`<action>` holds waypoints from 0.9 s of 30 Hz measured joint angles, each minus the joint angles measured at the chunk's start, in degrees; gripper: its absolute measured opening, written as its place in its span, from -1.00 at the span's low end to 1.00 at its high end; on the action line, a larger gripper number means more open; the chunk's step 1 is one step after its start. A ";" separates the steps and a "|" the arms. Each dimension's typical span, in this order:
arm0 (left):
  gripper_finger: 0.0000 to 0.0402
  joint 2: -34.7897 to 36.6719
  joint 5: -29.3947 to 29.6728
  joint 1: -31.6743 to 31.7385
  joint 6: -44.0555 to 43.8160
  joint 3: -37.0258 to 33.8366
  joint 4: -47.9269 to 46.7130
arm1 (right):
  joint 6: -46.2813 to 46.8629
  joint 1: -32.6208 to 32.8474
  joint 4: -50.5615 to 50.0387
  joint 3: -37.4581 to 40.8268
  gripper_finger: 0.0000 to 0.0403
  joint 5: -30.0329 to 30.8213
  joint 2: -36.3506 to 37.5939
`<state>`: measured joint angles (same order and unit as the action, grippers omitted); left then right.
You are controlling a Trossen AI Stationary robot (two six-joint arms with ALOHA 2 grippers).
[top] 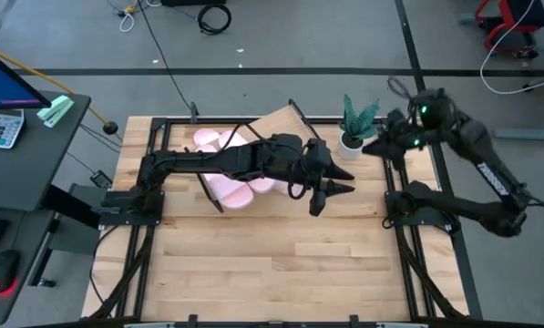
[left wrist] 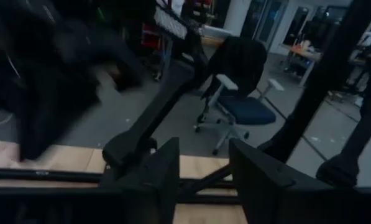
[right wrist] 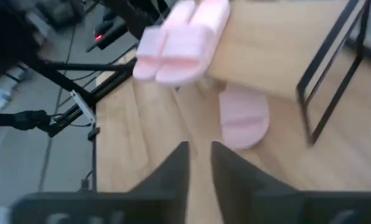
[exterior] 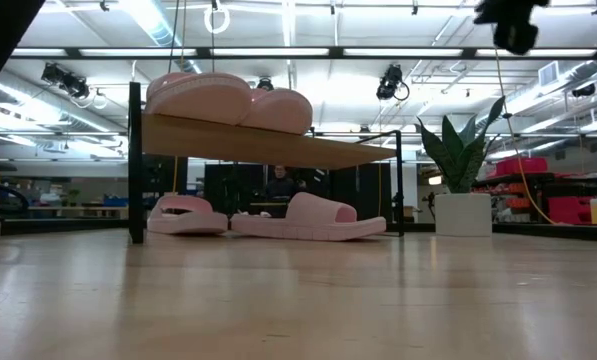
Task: Pick and place slides into the shelf
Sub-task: Put the pink slipper on the shelf
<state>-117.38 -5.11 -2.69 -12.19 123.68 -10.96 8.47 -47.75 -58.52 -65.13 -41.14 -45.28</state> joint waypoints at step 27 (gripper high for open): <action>-0.95 39.49 15.07 1.39 -5.43 -69.51 42.80 | 20.02 7.65 19.03 20.92 -0.98 7.12 11.05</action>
<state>-77.89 9.96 -1.30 -17.62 54.17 31.84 28.48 -40.09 -39.49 -44.21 -34.01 -34.22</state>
